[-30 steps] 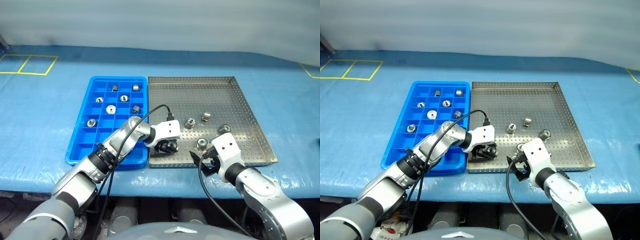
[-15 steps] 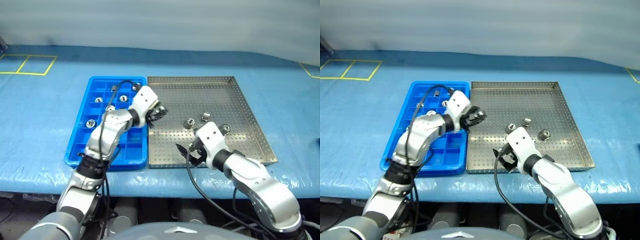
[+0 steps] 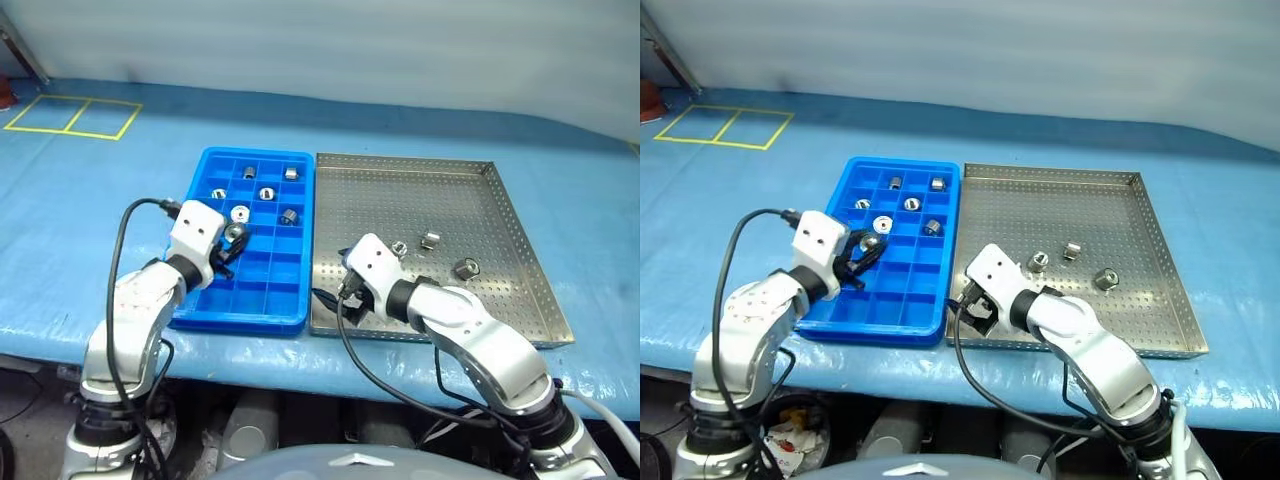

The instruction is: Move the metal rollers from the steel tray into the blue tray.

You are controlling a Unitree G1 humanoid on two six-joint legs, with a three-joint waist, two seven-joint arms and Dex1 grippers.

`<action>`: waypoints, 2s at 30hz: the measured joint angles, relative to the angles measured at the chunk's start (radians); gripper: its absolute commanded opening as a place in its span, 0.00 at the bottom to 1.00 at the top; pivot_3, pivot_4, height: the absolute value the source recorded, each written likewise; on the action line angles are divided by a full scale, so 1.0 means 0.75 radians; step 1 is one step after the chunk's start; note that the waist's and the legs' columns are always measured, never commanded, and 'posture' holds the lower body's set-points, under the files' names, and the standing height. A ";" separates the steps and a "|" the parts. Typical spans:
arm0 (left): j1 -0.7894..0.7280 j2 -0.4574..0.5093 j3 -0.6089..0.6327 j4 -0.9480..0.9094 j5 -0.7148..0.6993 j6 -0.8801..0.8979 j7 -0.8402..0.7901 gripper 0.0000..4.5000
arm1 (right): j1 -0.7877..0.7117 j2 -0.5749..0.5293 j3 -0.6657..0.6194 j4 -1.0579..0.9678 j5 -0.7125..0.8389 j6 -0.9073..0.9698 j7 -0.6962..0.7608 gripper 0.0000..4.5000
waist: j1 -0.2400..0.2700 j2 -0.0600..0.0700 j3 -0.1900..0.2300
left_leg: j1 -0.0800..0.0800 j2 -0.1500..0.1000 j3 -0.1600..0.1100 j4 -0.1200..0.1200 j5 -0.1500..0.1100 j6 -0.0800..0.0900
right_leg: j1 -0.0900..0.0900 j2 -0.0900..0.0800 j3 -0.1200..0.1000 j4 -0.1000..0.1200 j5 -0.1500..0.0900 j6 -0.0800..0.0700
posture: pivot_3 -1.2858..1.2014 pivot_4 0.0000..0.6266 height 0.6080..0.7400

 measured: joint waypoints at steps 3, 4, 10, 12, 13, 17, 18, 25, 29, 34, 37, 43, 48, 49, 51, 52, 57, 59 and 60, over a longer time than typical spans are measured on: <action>0.019 0.001 -0.002 -0.013 -0.022 0.018 0.013 0.38 | -0.016 0.004 0.022 0.019 -0.001 -0.011 0.022 1.00 | 0.021 0.000 0.000 | 0.000 0.000 0.000 0.000 0.000 0.000 | 0.000 0.000 0.000 0.000 0.000 0.000 | 0.66 0.24 1.00; 0.025 0.002 -0.006 -0.013 -0.027 0.023 0.016 0.38 | -0.021 0.004 0.032 0.021 -0.002 -0.014 0.029 1.00 | 0.027 0.000 0.000 | 0.000 0.000 0.000 0.000 0.000 0.000 | -0.001 0.000 0.000 0.000 0.000 0.000 | 0.66 0.24 1.00; 0.033 0.010 -0.063 0.014 -0.032 0.052 0.042 0.38 | -0.027 0.006 0.057 0.022 -0.006 -0.029 0.038 1.00 | 0.039 0.000 0.000 | -0.001 0.001 0.001 -0.001 0.000 0.000 | -0.001 -0.001 0.000 -0.001 0.000 0.000 | 0.65 0.24 1.00; 0.034 0.010 -0.072 0.035 -0.032 0.077 0.063 0.38 | -0.020 0.006 0.059 0.016 -0.007 -0.028 0.033 1.00 | 0.039 0.000 0.000 | -0.001 0.001 0.001 -0.001 0.000 0.000 | -0.001 -0.001 0.000 -0.001 0.000 0.000 | 0.64 0.24 1.00; 0.038 0.019 -0.073 0.046 -0.031 0.091 0.071 0.45 | -0.007 0.006 0.058 0.008 -0.007 -0.027 0.027 1.00 | 0.037 0.000 0.000 | -0.001 0.001 0.001 -0.002 0.000 0.000 | -0.001 -0.001 0.000 -0.001 0.000 -0.001 | 0.64 0.24 1.00; 0.037 0.022 -0.070 0.051 -0.043 0.112 0.089 0.75 | 0.025 0.003 0.055 -0.009 -0.008 -0.018 0.013 1.00 | 0.035 0.000 0.000 | -0.001 0.002 0.001 -0.002 0.000 0.000 | -0.001 -0.002 0.000 -0.001 -0.001 -0.001 | 0.64 0.24 1.00; 0.034 0.020 -0.071 0.052 -0.050 0.115 0.087 0.82 | 0.033 0.002 0.052 -0.023 -0.008 -0.009 0.006 1.00 | 0.034 0.000 0.000 | -0.001 0.002 0.001 -0.001 0.000 0.000 | -0.002 -0.002 0.000 -0.001 -0.001 -0.001 | 0.63 0.24 1.00; -0.161 -0.031 -0.095 0.068 -0.197 0.075 -0.024 0.99 | 0.109 -0.007 -0.026 -0.095 -0.007 0.034 -0.041 1.00 | 0.027 0.000 0.000 | -0.001 0.002 0.001 -0.001 0.000 0.000 | -0.001 -0.003 -0.001 -0.001 -0.001 -0.001 | 0.61 0.24 1.00; -0.311 -0.054 -0.180 0.194 -0.235 0.026 -0.098 0.99 | 0.218 -0.042 -0.116 -0.157 -0.007 0.069 -0.073 1.00 | 0.014 0.000 0.000 | -0.002 -0.001 0.001 -0.001 0.000 0.000 | -0.001 -0.002 -0.001 -0.002 -0.001 -0.001 | 0.59 0.24 1.00; -0.492 -0.112 -0.319 0.430 -0.225 -0.057 -0.161 0.99 | 0.357 -0.060 -0.236 -0.239 -0.008 0.120 -0.119 1.00 | -0.021 0.000 0.000 | -0.002 -0.003 0.002 0.000 0.000 0.000 | 0.000 -0.001 -0.002 -0.001 -0.001 -0.001 | 0.56 0.24 1.00; -0.659 -0.208 -0.440 0.686 -0.151 -0.163 -0.180 0.99 | 0.484 -0.059 -0.319 -0.314 -0.011 0.152 -0.159 1.00 | -0.039 0.000 0.000 | -0.003 -0.004 0.003 0.002 0.000 0.000 | 0.000 -0.001 -0.001 -0.002 0.000 0.000 | 0.54 0.24 1.00; -0.801 -0.416 -0.533 1.090 -0.073 -0.367 -0.184 0.99 | 0.599 -0.035 -0.363 -0.389 -0.029 0.180 -0.226 1.00 | -0.112 0.000 0.000 | -0.002 -0.003 0.003 0.001 -0.001 0.001 | -0.001 0.001 0.002 -0.001 0.000 0.000 | 0.51 0.24 1.00; -0.900 -0.552 -0.548 1.430 0.010 -0.604 -0.162 0.99 | 0.645 0.005 -0.373 -0.417 -0.045 0.181 -0.278 1.00 | -0.140 0.000 -0.001 | -0.001 -0.002 0.003 0.001 -0.001 0.001 | -0.001 0.002 0.003 0.000 0.000 0.000 | 0.50 0.24 1.00; -0.909 -0.568 -0.549 1.475 0.023 -0.639 -0.152 0.99 | 0.649 0.008 -0.373 -0.424 -0.047 0.181 -0.285 1.00 | -0.145 0.000 0.000 | -0.001 -0.002 0.003 0.001 -0.001 0.001 | -0.001 0.002 0.003 0.000 0.000 0.000 | 0.49 0.24 1.00; -0.927 -0.603 -0.548 1.581 0.049 -0.695 -0.124 0.99 | 0.655 0.015 -0.373 -0.443 -0.051 0.181 -0.301 1.00 | -0.154 0.000 0.000 | -0.002 -0.002 0.003 0.001 -0.001 0.001 | -0.001 0.001 0.004 -0.001 0.000 0.000 | 0.49 0.24 1.00; -0.932 -0.616 -0.547 1.617 0.063 -0.716 -0.115 0.99 | 0.661 0.017 -0.373 -0.450 -0.051 0.182 -0.305 1.00 | -0.159 0.000 0.000 | -0.002 -0.003 0.003 0.001 -0.001 0.001 | -0.001 0.001 0.004 -0.001 0.000 0.001 | 0.48 0.24 1.00; -0.951 -0.657 -0.545 1.772 0.112 -0.790 -0.107 0.99 | 0.691 0.019 -0.374 -0.463 -0.054 0.194 -0.328 1.00 | -0.175 0.000 0.000 | -0.002 -0.002 0.003 0.001 -0.001 0.001 | -0.001 0.001 0.004 -0.001 0.001 0.001 | 0.48 0.24 1.00; -0.951 -0.667 -0.544 1.784 0.121 -0.800 -0.114 0.99 | 0.694 0.020 -0.374 -0.463 -0.054 0.196 -0.333 1.00 | -0.180 0.000 0.000 | -0.002 -0.002 0.003 0.001 -0.001 0.001 | -0.001 0.001 0.004 -0.001 0.001 0.001 | 0.48 0.24 1.00; -0.952 -0.672 -0.543 1.787 0.126 -0.805 -0.116 0.99 | 0.695 0.020 -0.374 -0.463 -0.054 0.197 -0.335 1.00 | -0.182 0.000 0.000 | -0.002 -0.002 0.003 0.001 -0.001 0.001 | -0.001 0.001 0.004 -0.001 0.001 0.001 | 0.48 0.24 1.00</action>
